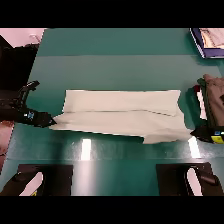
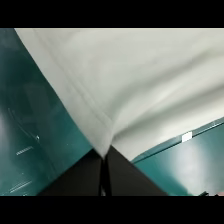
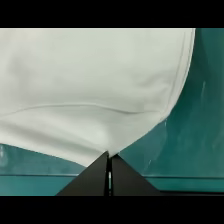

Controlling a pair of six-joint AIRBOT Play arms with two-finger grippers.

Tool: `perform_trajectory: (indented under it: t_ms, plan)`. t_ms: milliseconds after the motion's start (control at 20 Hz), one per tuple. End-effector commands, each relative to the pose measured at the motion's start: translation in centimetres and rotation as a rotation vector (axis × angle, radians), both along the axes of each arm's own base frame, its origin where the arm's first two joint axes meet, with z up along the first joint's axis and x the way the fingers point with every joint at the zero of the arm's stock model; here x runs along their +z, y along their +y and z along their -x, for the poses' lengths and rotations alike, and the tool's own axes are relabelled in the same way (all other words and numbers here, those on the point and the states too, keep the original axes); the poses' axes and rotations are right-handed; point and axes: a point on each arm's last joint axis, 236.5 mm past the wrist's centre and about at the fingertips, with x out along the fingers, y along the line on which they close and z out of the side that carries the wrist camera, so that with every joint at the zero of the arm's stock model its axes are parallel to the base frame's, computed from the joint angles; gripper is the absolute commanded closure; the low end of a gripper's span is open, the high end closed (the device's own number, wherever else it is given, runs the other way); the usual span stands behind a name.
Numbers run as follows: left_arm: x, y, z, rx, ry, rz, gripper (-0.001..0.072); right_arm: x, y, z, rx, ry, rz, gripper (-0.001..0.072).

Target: Fold the shirts.

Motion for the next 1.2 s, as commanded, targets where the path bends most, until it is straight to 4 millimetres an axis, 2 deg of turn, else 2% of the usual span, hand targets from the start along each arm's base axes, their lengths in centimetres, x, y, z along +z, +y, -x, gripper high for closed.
perform_trajectory:
  t_ms: [0, 100, 200, 450, 600, 700, 900, 950, 1000, 1050, 1100, 1150]
  plan:
    - [1.0, 0.0, -0.9, 0.025, -0.060, 0.002, 0.0684, 2.9, -0.2, -2.7, 0.014, -0.122, 0.013, 0.0693]
    - [1.4, 0.9, -3.5, 0.079, -0.158, -0.024, 0.0684, 2.7, 0.2, -5.4, 0.034, -0.140, -0.037, 0.0693]
    - [1.0, 1.5, -5.5, 0.134, -0.188, -0.023, 0.0684, 1.6, 0.0, -8.0, 0.042, -0.127, -0.052, 0.0693]
    - [-3.1, 2.0, -9.7, 0.210, -0.144, 0.004, 0.0684, -0.8, 2.1, -13.8, 0.148, -0.083, -0.063, 0.0693]
    - [-5.1, 2.3, -12.1, 0.250, -0.123, 0.019, 0.0683, -1.5, 2.2, -17.0, 0.146, -0.073, -0.070, 0.0693]
    - [-5.0, 2.8, -14.4, 0.276, -0.157, 0.015, 0.0684, -2.0, 1.9, -18.6, 0.138, -0.055, -0.078, 0.0693]
    - [-3.1, 3.6, -19.5, 0.366, -0.279, 0.054, 0.0664, -3.3, 1.5, -21.3, 0.127, -0.040, -0.083, 0.0693]
    - [-2.5, 3.7, -20.7, 0.396, -0.310, 0.074, 0.0372, -3.4, 1.5, -22.0, 0.106, -0.040, -0.096, 0.0691]
    - [-1.8, 3.8, -21.5, 0.419, -0.336, 0.092, 0.0134, -3.4, 1.4, -22.7, 0.087, -0.045, -0.102, 0.0690]
    - [-1.1, 4.0, -22.2, 0.431, -0.360, 0.098, 0.0105, -3.3, 1.5, -23.4, 0.078, -0.060, -0.115, 0.0683]
    - [-0.4, 4.1, -22.6, 0.433, -0.381, 0.099, 0.0105, -3.0, 1.3, -24.2, 0.063, -0.083, -0.124, 0.0499]
    - [0.3, 4.0, -22.8, 0.426, -0.391, 0.102, 0.0105, -2.5, 1.2, -24.8, 0.047, -0.102, -0.146, 0.0225]
